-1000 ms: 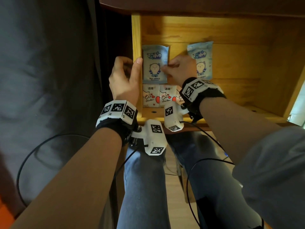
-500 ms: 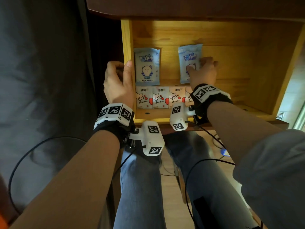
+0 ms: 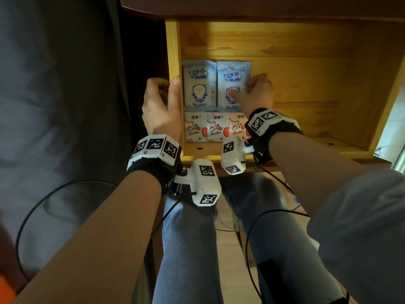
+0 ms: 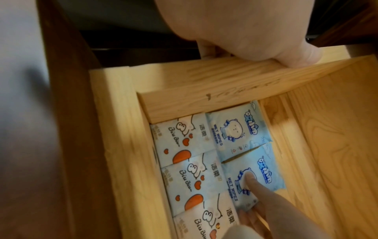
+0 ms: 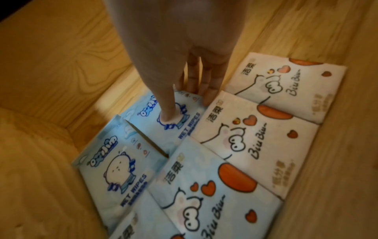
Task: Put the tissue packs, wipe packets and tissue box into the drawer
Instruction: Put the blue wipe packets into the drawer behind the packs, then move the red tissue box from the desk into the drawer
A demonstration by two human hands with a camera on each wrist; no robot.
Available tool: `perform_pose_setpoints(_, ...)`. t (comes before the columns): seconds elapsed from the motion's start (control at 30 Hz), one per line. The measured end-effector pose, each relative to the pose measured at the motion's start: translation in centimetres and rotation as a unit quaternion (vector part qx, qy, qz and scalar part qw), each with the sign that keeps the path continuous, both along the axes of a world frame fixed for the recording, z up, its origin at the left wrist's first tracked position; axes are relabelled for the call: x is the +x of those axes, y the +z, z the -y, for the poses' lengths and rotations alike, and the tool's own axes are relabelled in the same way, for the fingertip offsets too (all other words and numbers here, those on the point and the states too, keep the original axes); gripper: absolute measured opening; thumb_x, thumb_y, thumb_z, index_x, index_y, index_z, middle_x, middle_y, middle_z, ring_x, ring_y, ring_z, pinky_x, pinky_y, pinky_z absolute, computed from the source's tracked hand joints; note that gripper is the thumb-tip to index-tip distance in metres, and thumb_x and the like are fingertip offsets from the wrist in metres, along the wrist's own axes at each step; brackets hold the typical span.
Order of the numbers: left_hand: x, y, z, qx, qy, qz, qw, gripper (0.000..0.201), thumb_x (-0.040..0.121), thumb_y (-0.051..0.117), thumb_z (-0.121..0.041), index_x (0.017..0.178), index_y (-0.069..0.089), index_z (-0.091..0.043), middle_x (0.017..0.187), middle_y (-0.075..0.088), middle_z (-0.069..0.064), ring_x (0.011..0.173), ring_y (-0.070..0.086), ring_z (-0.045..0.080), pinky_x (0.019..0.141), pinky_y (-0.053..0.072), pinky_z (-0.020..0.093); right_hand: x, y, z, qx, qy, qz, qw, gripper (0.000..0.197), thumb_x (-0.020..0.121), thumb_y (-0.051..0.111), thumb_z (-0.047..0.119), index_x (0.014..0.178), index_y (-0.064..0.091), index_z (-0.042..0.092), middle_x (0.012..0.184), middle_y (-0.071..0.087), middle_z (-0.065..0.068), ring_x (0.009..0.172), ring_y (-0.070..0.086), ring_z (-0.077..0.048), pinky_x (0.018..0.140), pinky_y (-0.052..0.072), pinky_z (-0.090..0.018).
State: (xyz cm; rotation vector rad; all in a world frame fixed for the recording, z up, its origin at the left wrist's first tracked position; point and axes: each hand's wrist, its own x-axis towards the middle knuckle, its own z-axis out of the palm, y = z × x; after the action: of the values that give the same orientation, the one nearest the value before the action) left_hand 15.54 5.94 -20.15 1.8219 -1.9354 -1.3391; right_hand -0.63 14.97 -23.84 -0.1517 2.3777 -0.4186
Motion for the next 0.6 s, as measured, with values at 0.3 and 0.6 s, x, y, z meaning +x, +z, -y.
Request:
perform_pose_setpoints(0.3, -0.3, 1.0, 0.3, -0.006, -0.013, 0.038, 0.999, 0.041, 0.091, 0.045, -0.050, 0.110, 0.053, -0.015, 0.100, 0.063, 0.001, 0.084, 0.057, 0.010, 0.067, 0.040, 0.018, -0.1, 1.3, -0.3, 0.005, 0.016, 0.021, 1.000, 0.052, 0.077, 0.070, 0.034, 0.115, 0.048, 0.008, 0.120, 0.054, -0.008, 0.104, 0.056, -0.021, 0.074, 0.043, -0.025)
perform_pose_setpoints(0.6, -3.6, 6.6, 0.5, 0.004, -0.036, 0.075, 0.997, 0.028, 0.093, 0.045, -0.032, 0.111, 0.054, -0.013, 0.111, 0.061, 0.003, 0.092, 0.056, 0.015, 0.075, 0.038, 0.024, -1.8, 7.4, -1.8, -0.074, 0.027, 0.124, 0.989, 0.026, 0.086, 0.060, 0.024, 0.105, 0.059, 0.006, 0.108, 0.066, -0.012, 0.093, 0.065, -0.023, 0.085, 0.055, -0.036)
